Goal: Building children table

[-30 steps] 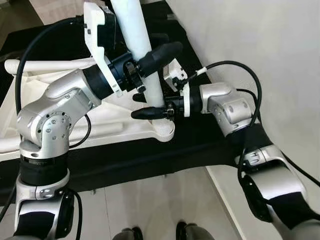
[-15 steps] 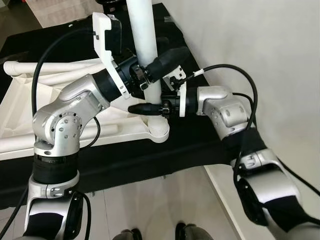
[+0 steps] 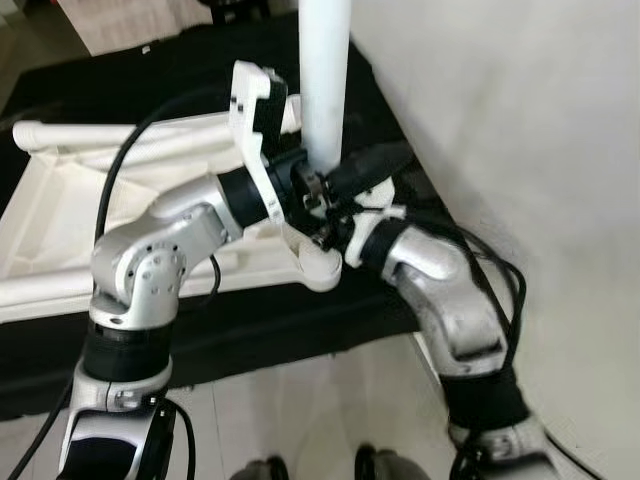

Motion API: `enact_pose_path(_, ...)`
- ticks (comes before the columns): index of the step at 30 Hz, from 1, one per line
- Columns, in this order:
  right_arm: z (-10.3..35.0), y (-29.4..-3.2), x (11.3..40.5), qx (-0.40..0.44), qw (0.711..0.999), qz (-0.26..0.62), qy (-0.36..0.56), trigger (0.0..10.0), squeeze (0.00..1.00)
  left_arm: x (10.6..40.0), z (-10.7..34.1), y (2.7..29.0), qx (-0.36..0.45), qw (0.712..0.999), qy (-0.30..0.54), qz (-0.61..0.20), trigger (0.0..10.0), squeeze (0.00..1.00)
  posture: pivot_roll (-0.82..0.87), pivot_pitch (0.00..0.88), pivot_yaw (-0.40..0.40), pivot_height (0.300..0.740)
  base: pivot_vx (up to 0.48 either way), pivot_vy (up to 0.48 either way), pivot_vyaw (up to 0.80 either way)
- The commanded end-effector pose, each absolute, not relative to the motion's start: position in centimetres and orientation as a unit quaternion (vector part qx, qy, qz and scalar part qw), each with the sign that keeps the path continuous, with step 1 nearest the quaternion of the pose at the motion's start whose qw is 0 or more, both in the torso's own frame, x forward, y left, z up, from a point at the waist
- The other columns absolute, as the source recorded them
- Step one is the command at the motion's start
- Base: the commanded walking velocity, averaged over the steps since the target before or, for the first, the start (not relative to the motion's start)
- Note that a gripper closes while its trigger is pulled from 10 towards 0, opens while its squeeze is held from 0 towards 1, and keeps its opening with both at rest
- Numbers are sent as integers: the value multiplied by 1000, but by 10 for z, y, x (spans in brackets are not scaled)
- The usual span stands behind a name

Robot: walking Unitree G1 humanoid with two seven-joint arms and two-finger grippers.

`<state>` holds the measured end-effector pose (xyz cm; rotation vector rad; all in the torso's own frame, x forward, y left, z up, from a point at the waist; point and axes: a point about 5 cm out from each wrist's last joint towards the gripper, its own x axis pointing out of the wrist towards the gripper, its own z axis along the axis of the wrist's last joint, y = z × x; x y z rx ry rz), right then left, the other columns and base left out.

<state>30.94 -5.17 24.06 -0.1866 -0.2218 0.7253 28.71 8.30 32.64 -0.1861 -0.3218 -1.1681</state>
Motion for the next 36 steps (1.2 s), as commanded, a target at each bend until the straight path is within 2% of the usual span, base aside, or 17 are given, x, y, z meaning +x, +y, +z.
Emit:
enact_pose_path(1,194,-54,314,-109,952,287,5,0,0,280,326,80,-85,810,-151,-560,10000,0,-65,285,38,740,0,0,0)
enact_pose_path(16,210,-48,318,-104,960,262,-6,0,0,281,327,81,-90,816,-150,-551,10000,0,-71,287,42,740,0,0,0)
enact_pose_path(17,211,-49,318,-103,960,259,-6,0,0,281,327,81,-92,815,-150,-552,4745,0,-71,287,42,740,0,0,0)
enact_pose_path(19,211,-49,318,-103,961,256,-6,0,0,281,327,81,-93,815,-149,-552,4745,0,-71,287,42,740,0,0,0)
enact_pose_path(20,211,-48,319,-103,961,256,-6,0,0,282,327,81,-95,814,-148,-553,0,0,-72,286,44,740,0,0,0)
enact_pose_path(30,217,-47,321,-87,957,276,-7,0,0,283,326,81,-97,814,-146,-554,0,0,-71,284,47,740,0,0,0)
enact_pose_path(31,220,-49,323,-84,956,282,-9,9216,0,283,326,81,-97,814,-146,-554,0,0,-71,284,47,740,0,0,0)
enact_pose_path(33,223,-50,325,-83,955,285,-11,9216,0,283,326,81,-97,814,-146,-555,0,0,-71,284,47,740,0,0,0)
enact_pose_path(34,226,-52,327,-82,952,294,-14,10000,0,282,326,80,-97,813,-145,-556,0,0,-71,284,47,740,0,0,0)
enact_pose_path(36,235,-57,333,-87,940,329,-18,10000,0,282,326,80,-96,812,-144,-558,0,0,-71,284,47,740,0,0,0)
